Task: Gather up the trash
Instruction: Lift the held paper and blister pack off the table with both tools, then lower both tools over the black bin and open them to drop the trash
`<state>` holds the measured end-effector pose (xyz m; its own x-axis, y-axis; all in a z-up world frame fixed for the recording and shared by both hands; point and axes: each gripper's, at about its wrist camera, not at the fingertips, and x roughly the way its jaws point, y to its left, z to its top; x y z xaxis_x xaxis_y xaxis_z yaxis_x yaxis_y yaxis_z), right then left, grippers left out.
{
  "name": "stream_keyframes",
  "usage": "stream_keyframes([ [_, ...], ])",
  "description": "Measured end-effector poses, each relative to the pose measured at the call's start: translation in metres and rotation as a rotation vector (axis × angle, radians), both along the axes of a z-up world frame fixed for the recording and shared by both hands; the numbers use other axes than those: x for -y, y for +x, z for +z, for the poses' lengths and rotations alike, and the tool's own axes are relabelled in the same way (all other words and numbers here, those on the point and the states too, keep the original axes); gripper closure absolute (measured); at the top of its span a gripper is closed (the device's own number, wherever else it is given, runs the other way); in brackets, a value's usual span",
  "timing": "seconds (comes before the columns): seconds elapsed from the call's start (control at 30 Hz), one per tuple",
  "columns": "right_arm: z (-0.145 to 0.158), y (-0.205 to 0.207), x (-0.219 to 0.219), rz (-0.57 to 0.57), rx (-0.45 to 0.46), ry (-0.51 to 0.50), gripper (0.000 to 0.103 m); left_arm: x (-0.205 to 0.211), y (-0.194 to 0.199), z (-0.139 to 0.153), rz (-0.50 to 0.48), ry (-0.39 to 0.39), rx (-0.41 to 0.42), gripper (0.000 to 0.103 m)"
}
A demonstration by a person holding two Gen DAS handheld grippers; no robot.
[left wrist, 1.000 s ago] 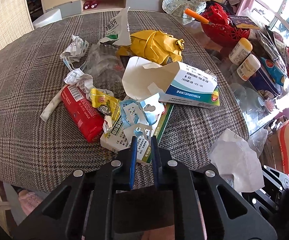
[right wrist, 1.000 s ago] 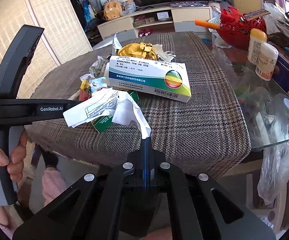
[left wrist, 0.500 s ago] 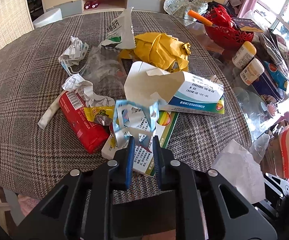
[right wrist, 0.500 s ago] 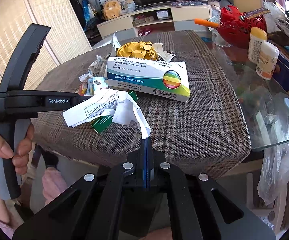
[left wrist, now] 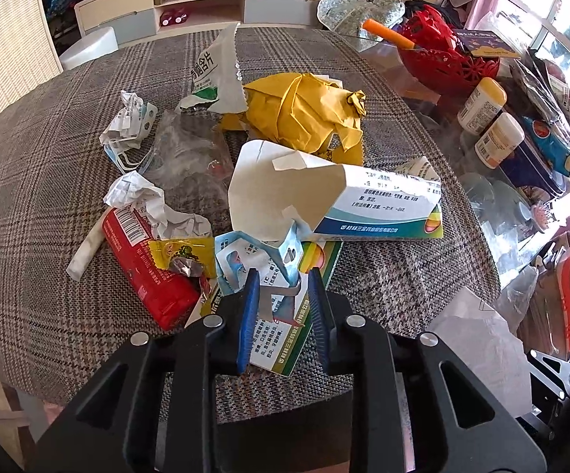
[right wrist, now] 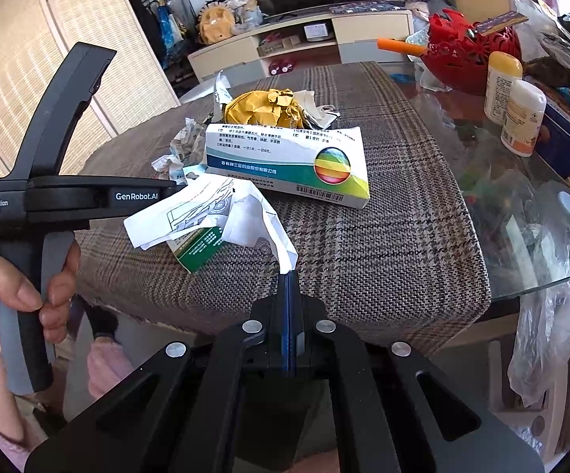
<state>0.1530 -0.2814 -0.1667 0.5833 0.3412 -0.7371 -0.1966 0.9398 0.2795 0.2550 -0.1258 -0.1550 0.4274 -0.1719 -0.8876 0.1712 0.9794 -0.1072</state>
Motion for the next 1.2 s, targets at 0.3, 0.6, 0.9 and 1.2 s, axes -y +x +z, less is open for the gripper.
stream_keyframes([
  [0.3, 0.004, -0.021, -0.010, 0.006, -0.003, -0.012, 0.101, -0.012, -0.026, 0.005, -0.028, -0.012, 0.017, 0.099],
  [0.6, -0.004, -0.076, -0.024, 0.026, -0.037, -0.053, 0.101, -0.034, -0.112, 0.019, -0.055, -0.097, 0.067, 0.100],
  [0.9, -0.046, -0.109, -0.038, 0.018, -0.114, -0.074, 0.101, -0.044, -0.178, -0.026, -0.096, -0.136, 0.053, 0.100],
  [1.2, -0.106, -0.107, -0.063, 0.047, -0.197, -0.092, 0.101, -0.050, -0.179, -0.101, -0.093, -0.178, -0.067, 0.100],
])
